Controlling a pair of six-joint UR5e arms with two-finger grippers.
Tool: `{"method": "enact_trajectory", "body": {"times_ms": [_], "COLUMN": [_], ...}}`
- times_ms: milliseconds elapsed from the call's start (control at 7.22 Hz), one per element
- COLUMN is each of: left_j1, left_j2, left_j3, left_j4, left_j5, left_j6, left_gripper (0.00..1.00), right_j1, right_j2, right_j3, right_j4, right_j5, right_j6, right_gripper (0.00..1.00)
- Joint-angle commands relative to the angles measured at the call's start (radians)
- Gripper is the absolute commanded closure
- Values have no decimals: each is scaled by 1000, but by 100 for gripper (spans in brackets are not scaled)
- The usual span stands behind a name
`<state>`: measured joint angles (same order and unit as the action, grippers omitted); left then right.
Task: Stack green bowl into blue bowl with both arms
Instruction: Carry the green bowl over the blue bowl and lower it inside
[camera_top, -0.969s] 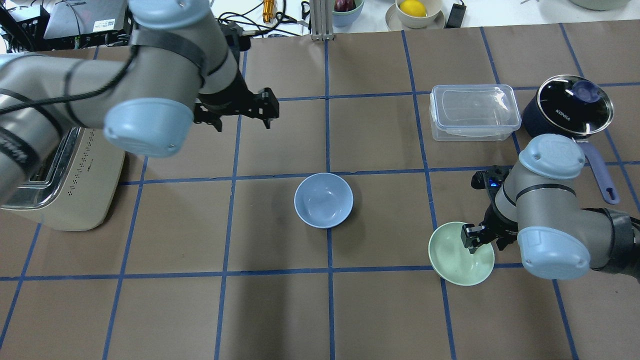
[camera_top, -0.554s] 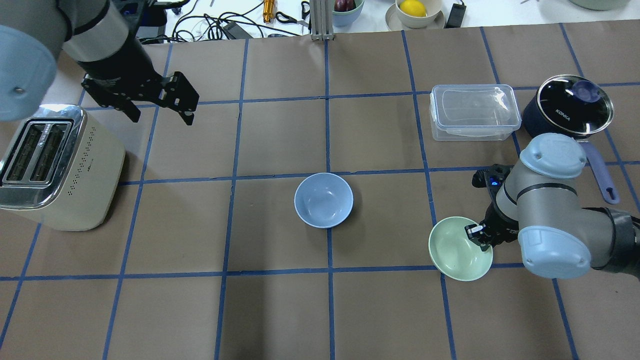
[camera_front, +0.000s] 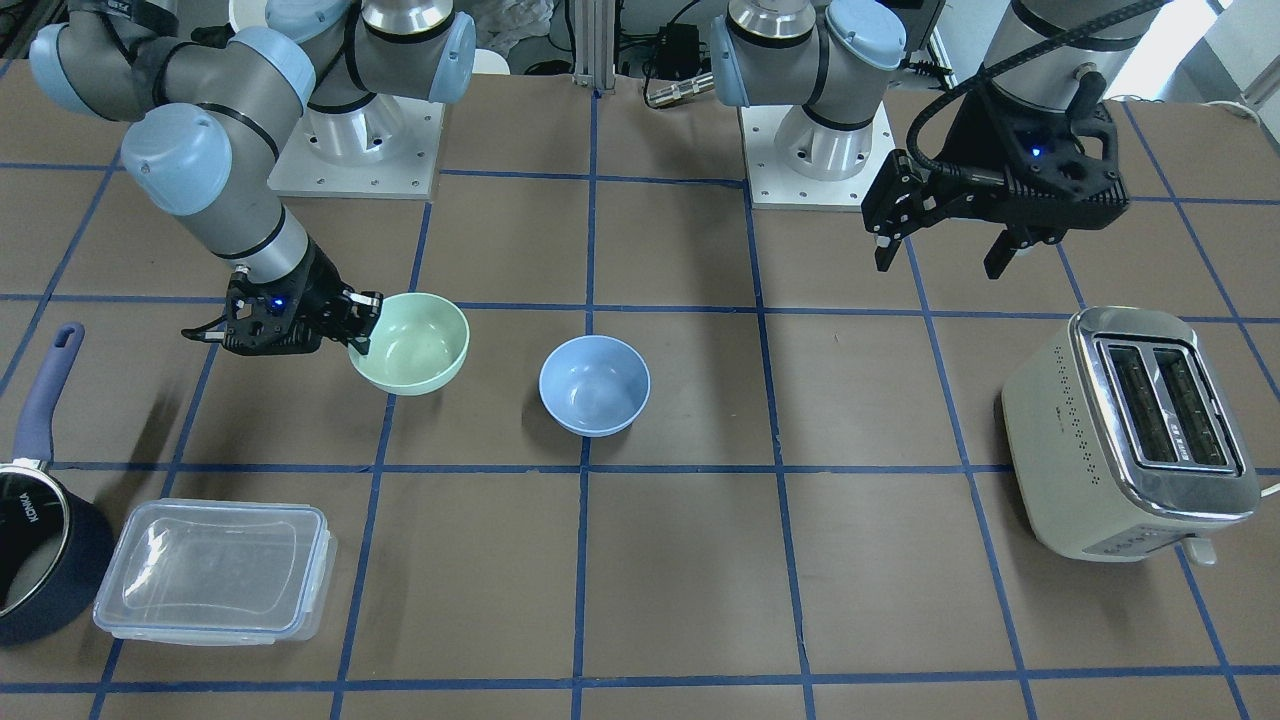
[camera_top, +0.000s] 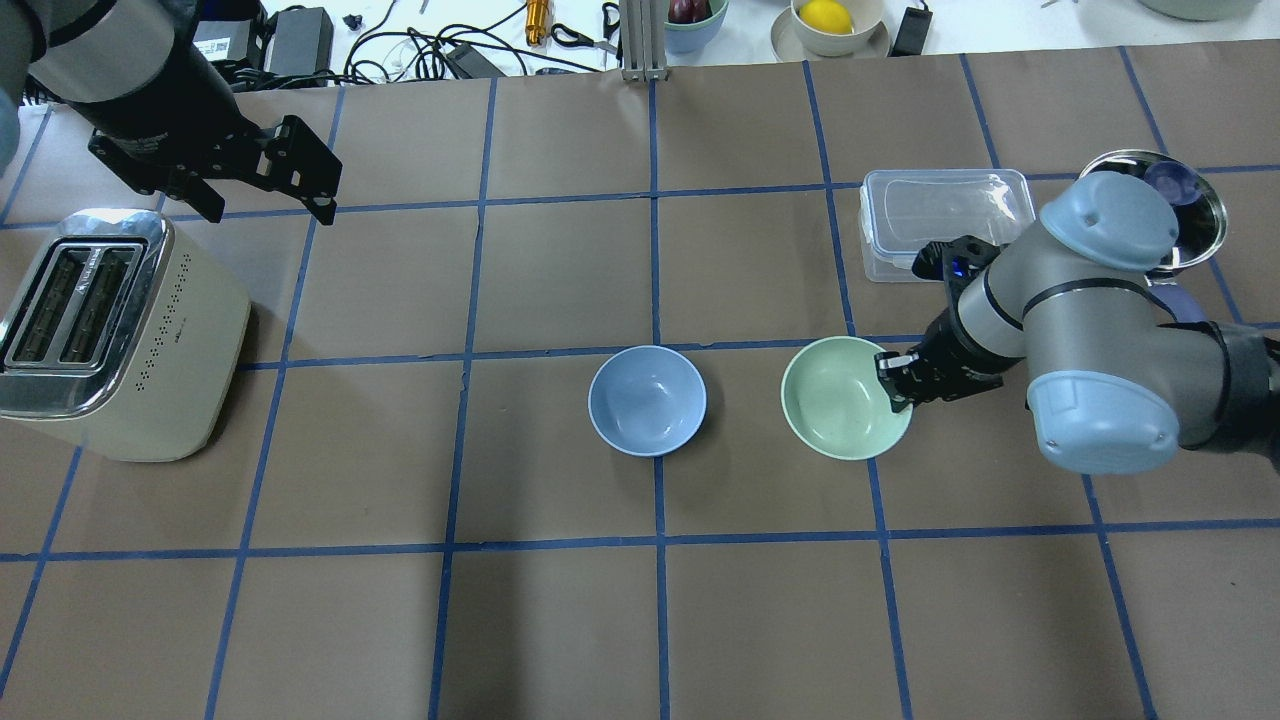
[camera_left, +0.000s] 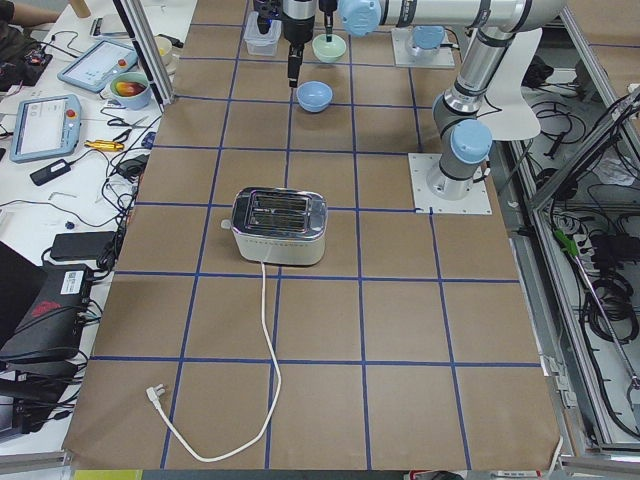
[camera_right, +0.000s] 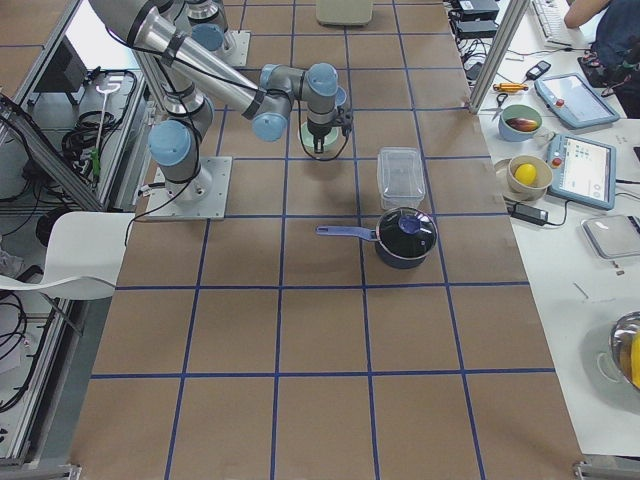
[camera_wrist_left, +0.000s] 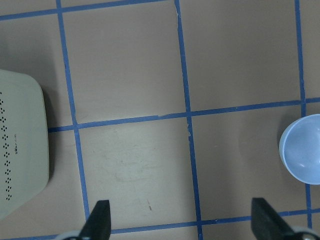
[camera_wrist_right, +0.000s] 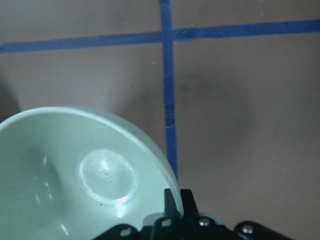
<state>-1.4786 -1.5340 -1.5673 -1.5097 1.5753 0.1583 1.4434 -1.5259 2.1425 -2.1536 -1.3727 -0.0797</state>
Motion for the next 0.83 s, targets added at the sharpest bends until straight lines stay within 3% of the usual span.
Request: {"method": "enact_trajectory", "body": {"times_ms": [0, 277, 554, 692], "left_j1": [-2, -2, -2, -2], "left_j2": [14, 29, 38, 47], "left_j3": [-11, -34, -57, -75], "left_j4": [0, 2, 2, 3], "left_j5": [5, -6, -8, -6], "left_j6": [-73, -135, -144, -149], "left_gripper": [0, 0, 0, 0], "right_j1": [183, 332, 367, 368], "right_j2": [96, 185, 202, 211], "right_j3": [-160, -243, -234, -230], "right_j4": [3, -5, 0, -2], "right_j5": [38, 26, 23, 23], "right_j6": [254, 417, 419, 419], "right_gripper": [99, 98, 94, 83]}}
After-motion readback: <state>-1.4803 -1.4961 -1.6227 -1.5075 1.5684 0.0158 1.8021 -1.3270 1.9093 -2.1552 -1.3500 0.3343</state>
